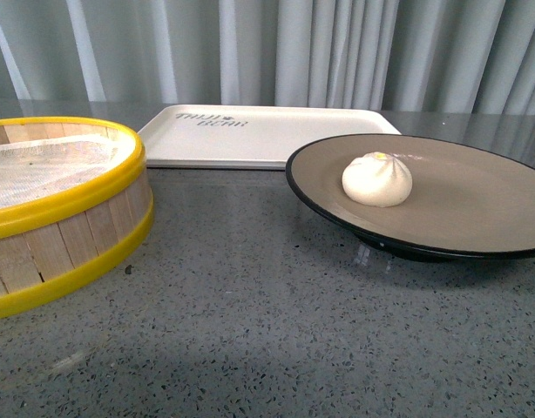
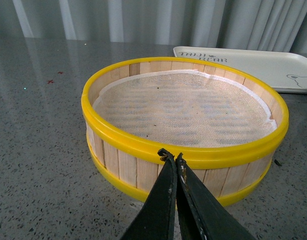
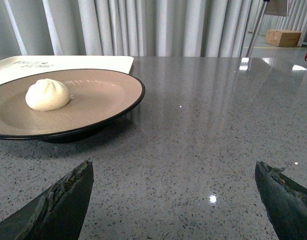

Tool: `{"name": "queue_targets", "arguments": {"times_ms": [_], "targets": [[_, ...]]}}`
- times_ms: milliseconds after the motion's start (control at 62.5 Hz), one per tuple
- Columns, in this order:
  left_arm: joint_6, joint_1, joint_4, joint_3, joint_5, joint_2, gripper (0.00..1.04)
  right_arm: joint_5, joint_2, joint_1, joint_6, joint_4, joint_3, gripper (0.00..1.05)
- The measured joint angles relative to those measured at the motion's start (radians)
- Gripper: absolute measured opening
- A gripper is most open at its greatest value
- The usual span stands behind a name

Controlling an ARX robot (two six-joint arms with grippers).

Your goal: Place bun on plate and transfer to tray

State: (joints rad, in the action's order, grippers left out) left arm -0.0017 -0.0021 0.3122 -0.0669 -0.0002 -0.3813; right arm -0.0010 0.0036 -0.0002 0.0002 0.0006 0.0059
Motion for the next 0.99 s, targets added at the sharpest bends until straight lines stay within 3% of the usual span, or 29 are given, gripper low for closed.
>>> {"name": "queue_targets", "arguments": {"times_ms": [752, 832, 992], "targets": [[0.0, 0.0, -0.137, 0.04, 0.0, 0.21, 0.04, 0.0, 0.0, 0.0, 0.0, 0.0, 0.0, 0.96], [0.0, 0.0, -0.296, 0.04, 0.0, 0.333, 0.04, 0.0, 0.0, 0.0, 0.0, 0.0, 0.0, 0.96], [0.0, 0.0, -0.31, 0.04, 0.0, 0.377, 0.04, 0.0, 0.0, 0.0, 0.0, 0.0, 0.0, 0.96]]}}
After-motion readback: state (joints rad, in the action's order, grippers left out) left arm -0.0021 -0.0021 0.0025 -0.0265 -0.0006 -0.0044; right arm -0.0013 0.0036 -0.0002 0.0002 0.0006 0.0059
